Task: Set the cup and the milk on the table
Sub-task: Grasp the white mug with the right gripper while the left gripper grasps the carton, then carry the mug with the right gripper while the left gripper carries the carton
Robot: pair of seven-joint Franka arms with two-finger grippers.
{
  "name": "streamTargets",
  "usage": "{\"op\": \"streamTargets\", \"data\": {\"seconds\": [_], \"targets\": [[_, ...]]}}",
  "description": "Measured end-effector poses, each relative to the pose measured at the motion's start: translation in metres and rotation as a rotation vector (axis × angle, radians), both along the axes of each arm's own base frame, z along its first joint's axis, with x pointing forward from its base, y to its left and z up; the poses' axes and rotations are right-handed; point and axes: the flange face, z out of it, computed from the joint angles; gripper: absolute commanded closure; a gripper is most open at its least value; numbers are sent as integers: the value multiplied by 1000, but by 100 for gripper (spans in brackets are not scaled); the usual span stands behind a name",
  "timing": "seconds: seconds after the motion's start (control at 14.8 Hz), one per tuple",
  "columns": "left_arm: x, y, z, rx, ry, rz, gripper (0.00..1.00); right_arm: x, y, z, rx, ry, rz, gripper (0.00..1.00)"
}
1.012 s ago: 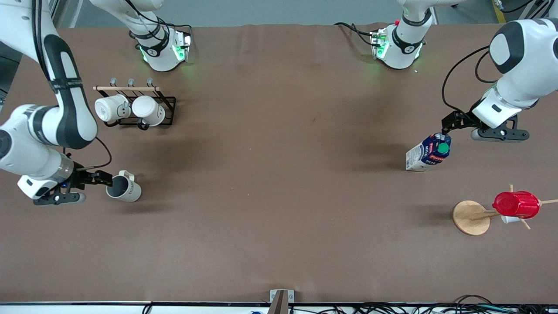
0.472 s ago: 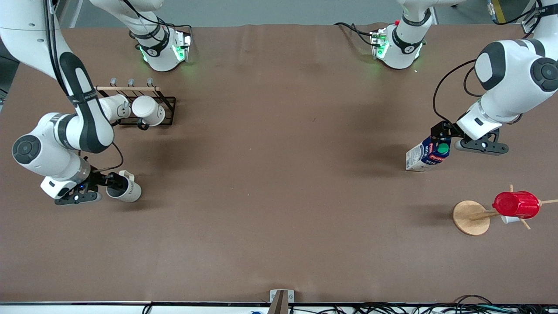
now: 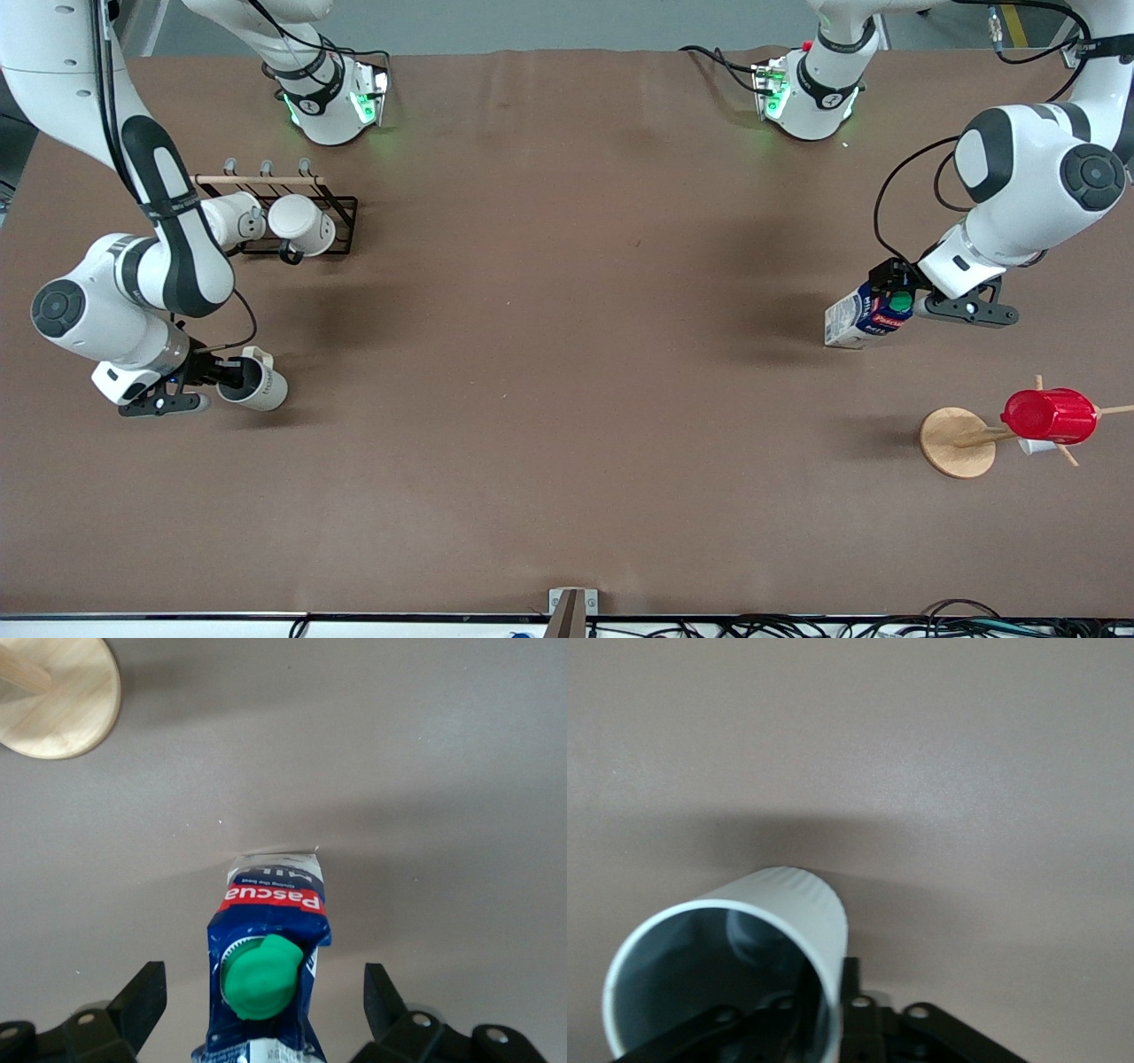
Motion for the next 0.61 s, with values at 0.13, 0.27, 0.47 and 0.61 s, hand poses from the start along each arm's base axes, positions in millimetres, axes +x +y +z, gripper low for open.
{"op": "streamTargets", "data": {"seconds": [0.13,0.27,0.47,0.61], "targets": [[0,2,-7,-1,12,4,5,5,1,9,5,11,30,100],[1,3,-12,-1,19,4,10,17,7,42,26,55,37,100],[1,5,-15,-1,22,-7,38,34,39,114,57,99,-70,99],[1,9,-15,-1,23,-2,65,40,90,144,78,94,-199,99]]}}
